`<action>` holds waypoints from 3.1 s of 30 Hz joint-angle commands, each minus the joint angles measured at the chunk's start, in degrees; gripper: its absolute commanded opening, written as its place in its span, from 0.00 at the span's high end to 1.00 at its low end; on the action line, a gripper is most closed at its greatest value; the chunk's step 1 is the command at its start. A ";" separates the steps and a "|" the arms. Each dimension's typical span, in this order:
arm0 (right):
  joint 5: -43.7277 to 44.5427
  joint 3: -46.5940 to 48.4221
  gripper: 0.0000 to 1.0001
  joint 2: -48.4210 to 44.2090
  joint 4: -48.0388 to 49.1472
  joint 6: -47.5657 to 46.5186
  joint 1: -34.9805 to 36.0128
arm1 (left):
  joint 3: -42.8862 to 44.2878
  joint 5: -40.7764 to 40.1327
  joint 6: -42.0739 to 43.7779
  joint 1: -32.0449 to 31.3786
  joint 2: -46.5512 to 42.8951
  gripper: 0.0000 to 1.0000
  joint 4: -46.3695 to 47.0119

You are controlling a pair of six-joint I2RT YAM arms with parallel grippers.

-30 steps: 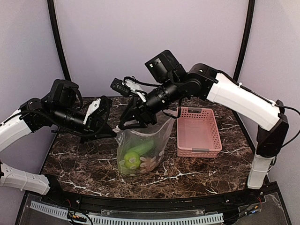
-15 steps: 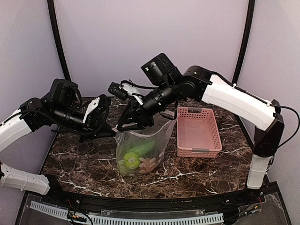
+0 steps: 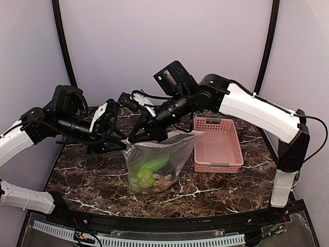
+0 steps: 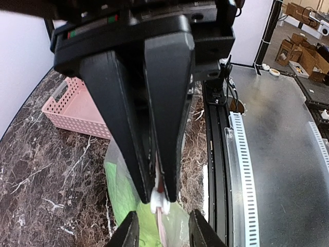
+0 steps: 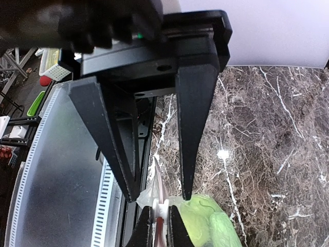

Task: Place the food in the zip-top bag and seal the zipper
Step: Pass from the left arm to the right, then hold the zipper food storage bag at the center of the board, then zip the zipper at the center of the board.

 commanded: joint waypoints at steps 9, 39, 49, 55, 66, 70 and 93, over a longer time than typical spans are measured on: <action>2.34 -3.20 1.00 -3.10 4.12 0.98 -0.14 | -1.49 2.30 -1.21 0.71 -1.50 0.92 3.43; 9.18 -7.99 1.00 -6.80 6.98 5.02 -0.21 | -5.43 -4.31 -4.41 2.52 -4.42 0.99 10.68; 11.83 -10.65 1.00 -8.96 8.10 7.05 -0.50 | -5.87 -5.80 -5.08 3.60 -5.12 0.99 11.82; 12.56 -11.12 1.00 -9.52 8.02 7.90 -0.65 | -5.85 -7.19 -5.17 3.93 -5.27 0.99 11.81; 14.59 -13.26 1.00 -11.25 7.50 10.48 -1.47 | -6.45 -11.66 -6.19 4.98 -6.08 0.99 13.30; 15.25 -13.60 1.00 -11.69 7.18 10.71 -1.52 | -6.53 -13.01 -6.58 5.33 -6.24 0.99 13.58; 18.56 -16.87 1.00 -14.47 6.15 12.18 -1.80 | -6.72 -19.58 -8.68 9.72 -7.18 0.99 15.16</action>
